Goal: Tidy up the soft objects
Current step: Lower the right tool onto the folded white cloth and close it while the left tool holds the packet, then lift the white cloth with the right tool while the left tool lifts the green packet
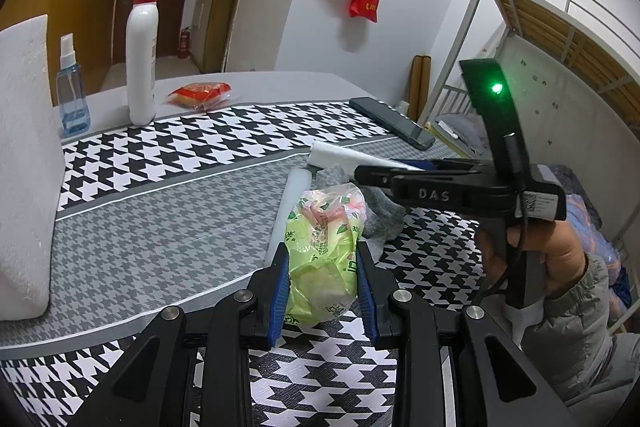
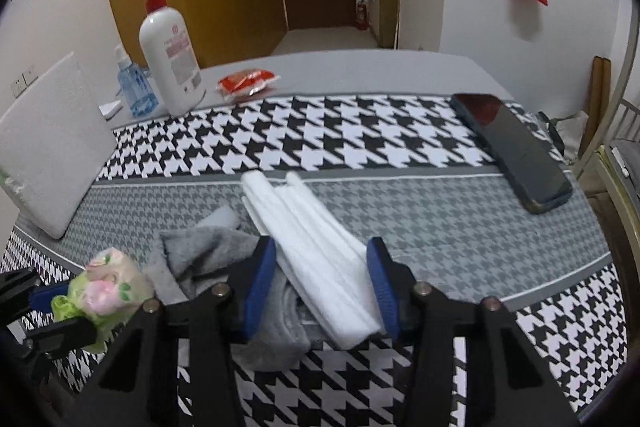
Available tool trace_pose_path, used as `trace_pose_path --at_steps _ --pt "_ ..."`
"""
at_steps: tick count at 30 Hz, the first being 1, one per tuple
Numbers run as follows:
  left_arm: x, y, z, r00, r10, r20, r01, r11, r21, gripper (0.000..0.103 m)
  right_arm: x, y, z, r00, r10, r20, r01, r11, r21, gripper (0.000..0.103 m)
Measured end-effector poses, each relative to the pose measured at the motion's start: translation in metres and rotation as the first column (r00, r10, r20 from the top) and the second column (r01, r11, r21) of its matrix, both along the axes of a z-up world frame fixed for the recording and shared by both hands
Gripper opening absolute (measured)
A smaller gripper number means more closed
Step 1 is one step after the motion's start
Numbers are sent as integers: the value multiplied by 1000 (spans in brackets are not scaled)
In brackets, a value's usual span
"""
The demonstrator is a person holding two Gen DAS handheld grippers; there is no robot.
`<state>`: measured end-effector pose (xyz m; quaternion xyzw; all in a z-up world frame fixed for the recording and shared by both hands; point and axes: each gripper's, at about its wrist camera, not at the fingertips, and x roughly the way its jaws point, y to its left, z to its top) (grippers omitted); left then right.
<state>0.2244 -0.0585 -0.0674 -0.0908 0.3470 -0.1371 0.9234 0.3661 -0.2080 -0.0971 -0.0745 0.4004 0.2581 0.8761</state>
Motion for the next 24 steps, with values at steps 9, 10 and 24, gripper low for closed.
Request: trace_pose_path --at_steps 9,10,24 --pt "0 0 0 1000 2 0 -2 1000 0 32 4 1 -10 999 1 -33 -1 1000 -14 20" --pt "-1 0 0 1000 3 0 -3 1000 1 32 6 -1 -11 999 -5 -38 5 1000 -6 19" --pt "-8 -3 10 999 12 34 -13 1000 12 32 -12 -36 20 998 -58 -20 60 990 128 18"
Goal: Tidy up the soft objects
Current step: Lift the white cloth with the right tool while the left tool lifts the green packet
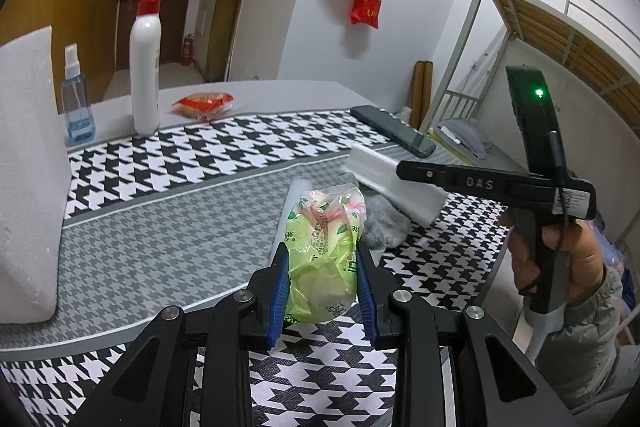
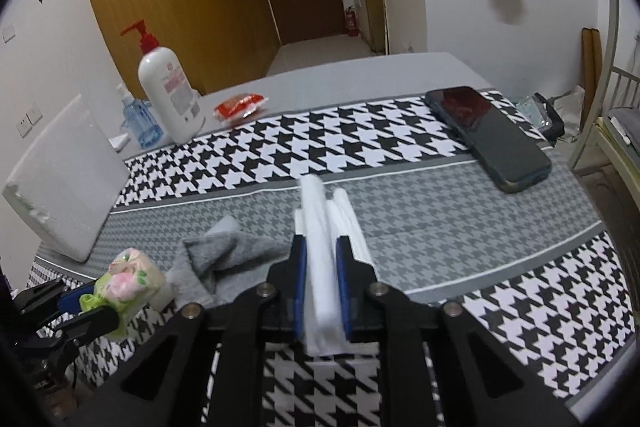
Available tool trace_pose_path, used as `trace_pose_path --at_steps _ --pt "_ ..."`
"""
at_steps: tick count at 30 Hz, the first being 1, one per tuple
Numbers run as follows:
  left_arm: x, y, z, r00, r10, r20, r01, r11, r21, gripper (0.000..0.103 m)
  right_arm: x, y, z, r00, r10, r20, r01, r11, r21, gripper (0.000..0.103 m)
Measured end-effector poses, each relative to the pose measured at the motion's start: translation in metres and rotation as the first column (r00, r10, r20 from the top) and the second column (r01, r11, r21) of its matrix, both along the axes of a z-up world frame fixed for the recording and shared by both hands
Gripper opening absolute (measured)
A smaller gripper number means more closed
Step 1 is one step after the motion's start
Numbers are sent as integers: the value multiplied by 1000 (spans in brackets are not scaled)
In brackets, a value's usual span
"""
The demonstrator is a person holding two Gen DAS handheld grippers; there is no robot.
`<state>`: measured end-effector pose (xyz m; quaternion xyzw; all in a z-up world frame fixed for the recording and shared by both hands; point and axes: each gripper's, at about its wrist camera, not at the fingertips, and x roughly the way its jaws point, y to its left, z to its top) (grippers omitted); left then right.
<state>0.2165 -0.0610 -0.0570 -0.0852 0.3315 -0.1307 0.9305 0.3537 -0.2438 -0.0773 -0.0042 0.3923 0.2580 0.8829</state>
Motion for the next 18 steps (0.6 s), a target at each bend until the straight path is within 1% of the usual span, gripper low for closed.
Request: trace_pose_path --at_steps 3,6,10,11,13,18 --pt "-3 -3 4 1000 2 10 -2 1000 6 32 -6 -4 5 1000 1 15 -1 1000 10 16" --pt "-5 -6 7 1000 2 14 -3 1000 12 32 -9 -4 2 1000 1 12 -1 1000 -3 16" --pt "-8 -7 8 1000 6 16 -6 1000 16 32 -3 -2 -7 999 -23 32 26 995 -99 16" --pt "-9 -8 9 1000 8 15 -8 1000 17 32 -1 -3 -9 1000 -21 20 23 995 -100 16" --pt "-10 -8 9 1000 13 16 -13 1000 19 32 3 -7 -12 1000 -18 -6 18 997 -80 18" --pt "-13 -8 9 1000 25 15 -25 999 23 32 4 1 -16 1000 14 -7 -15 996 -90 29"
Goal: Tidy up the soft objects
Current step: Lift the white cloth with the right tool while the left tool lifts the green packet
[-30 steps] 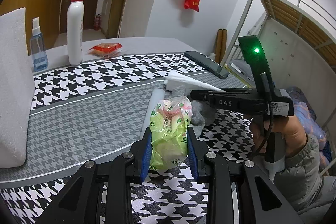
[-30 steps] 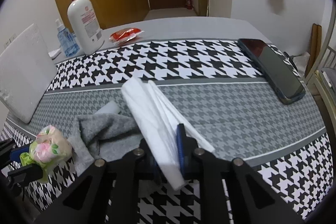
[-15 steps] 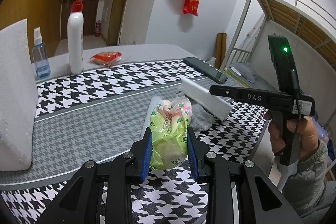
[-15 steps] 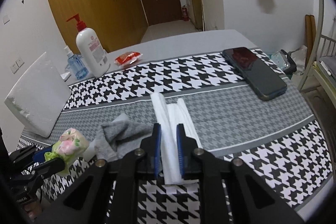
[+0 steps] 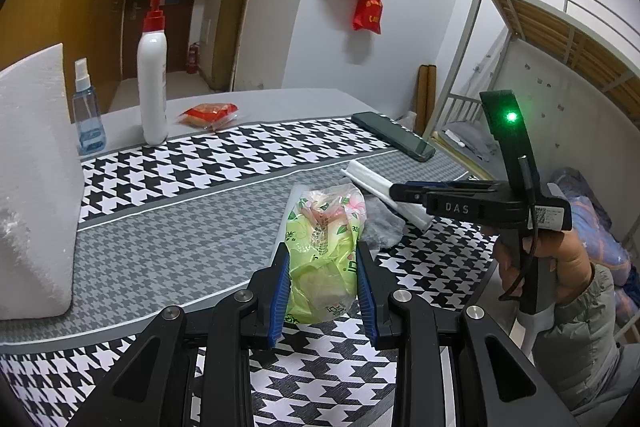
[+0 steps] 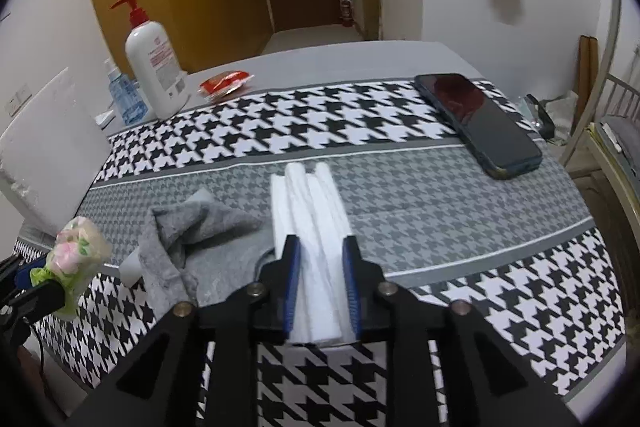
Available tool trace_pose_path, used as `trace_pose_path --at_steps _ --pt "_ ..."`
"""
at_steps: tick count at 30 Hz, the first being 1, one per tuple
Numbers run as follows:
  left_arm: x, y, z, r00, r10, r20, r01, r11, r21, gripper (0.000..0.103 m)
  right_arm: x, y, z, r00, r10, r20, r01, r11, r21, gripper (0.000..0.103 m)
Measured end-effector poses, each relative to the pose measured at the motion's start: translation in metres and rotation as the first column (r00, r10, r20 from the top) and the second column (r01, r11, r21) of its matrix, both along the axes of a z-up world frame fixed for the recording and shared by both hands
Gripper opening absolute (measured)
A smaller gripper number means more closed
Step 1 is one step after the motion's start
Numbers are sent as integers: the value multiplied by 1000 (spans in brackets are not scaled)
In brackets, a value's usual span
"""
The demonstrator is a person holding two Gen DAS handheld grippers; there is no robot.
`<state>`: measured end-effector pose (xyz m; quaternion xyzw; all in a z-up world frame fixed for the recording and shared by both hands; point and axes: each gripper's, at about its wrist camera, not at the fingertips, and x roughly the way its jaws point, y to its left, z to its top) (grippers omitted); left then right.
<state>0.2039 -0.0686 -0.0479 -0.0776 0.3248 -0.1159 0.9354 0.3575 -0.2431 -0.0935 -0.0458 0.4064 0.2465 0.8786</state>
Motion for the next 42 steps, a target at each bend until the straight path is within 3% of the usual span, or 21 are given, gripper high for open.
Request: trace_pose_path --at_steps 3,13,14,18,23,31,42 --pt "-1 0 0 1000 1 1 -1 1000 2 32 2 7 -4 1000 12 3 -12 1000 -25 40" --pt "-4 3 -2 1000 16 -7 -16 1000 -3 32 5 13 -13 999 32 16 -31 996 -89 41" --pt "-4 3 -2 1000 17 -6 -17 1000 -3 32 6 12 -13 999 30 14 -29 996 -80 39" --pt "-5 4 -2 1000 17 -7 -17 1000 -4 32 9 7 -14 1000 -3 18 5 996 -90 17" --pt "-6 2 1 1000 17 3 -16 1000 -2 32 -1 23 -14 997 37 66 -25 982 -185 9" --pt "-13 9 5 999 40 17 -40 999 2 32 -7 1 -1 999 -9 38 11 999 -40 9" --pt "-24 10 15 998 47 48 -47 999 5 32 -48 -11 43 993 -9 121 -1 997 83 9"
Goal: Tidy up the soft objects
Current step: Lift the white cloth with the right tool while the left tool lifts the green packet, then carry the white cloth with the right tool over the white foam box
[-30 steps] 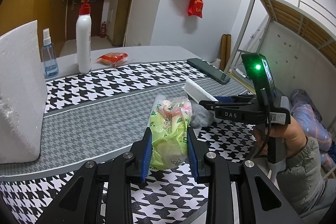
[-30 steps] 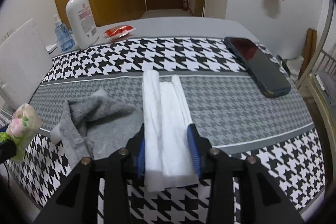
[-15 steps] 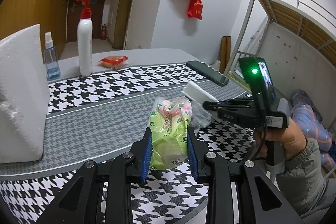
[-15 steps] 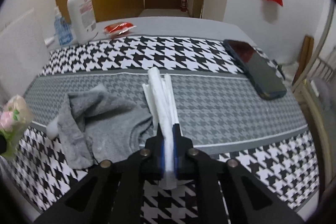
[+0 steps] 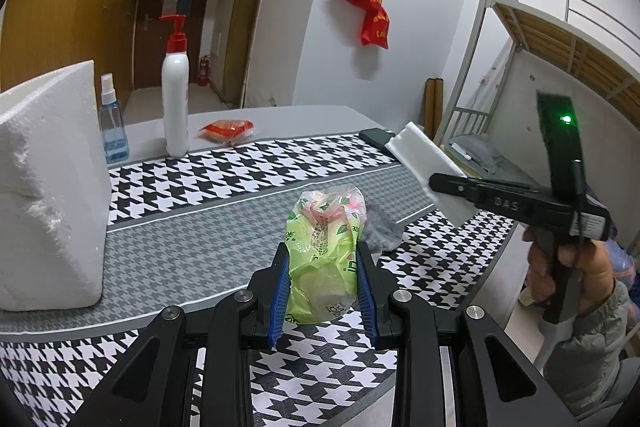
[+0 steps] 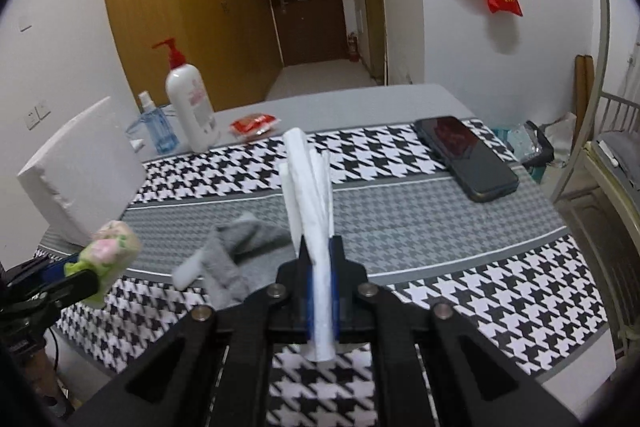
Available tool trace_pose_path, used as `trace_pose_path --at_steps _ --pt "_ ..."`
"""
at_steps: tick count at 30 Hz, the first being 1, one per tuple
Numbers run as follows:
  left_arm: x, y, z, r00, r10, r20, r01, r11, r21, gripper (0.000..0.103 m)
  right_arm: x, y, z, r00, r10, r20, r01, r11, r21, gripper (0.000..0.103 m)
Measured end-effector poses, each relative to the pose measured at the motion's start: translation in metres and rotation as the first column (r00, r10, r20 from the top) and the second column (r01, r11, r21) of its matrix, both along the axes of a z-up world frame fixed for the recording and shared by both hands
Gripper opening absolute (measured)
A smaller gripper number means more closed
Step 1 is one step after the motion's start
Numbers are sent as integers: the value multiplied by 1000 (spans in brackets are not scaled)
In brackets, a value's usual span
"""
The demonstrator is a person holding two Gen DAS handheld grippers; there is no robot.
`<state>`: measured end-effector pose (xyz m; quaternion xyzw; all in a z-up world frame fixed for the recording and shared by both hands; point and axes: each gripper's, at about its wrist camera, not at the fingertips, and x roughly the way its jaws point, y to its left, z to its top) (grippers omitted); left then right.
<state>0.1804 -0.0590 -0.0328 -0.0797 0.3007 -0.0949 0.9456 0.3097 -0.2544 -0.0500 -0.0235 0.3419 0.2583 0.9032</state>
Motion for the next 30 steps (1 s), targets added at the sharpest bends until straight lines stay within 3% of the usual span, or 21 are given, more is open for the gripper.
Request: trace_pose_path --at_steps 12,30 --pt "-18 8 9 999 26 28 -27 1000 13 32 -37 0 24 998 24 66 -26 999 35 9" --pt "-50 42 31 992 90 87 -95 994 60 32 -75 36 41 986 115 124 -127 987 95 9"
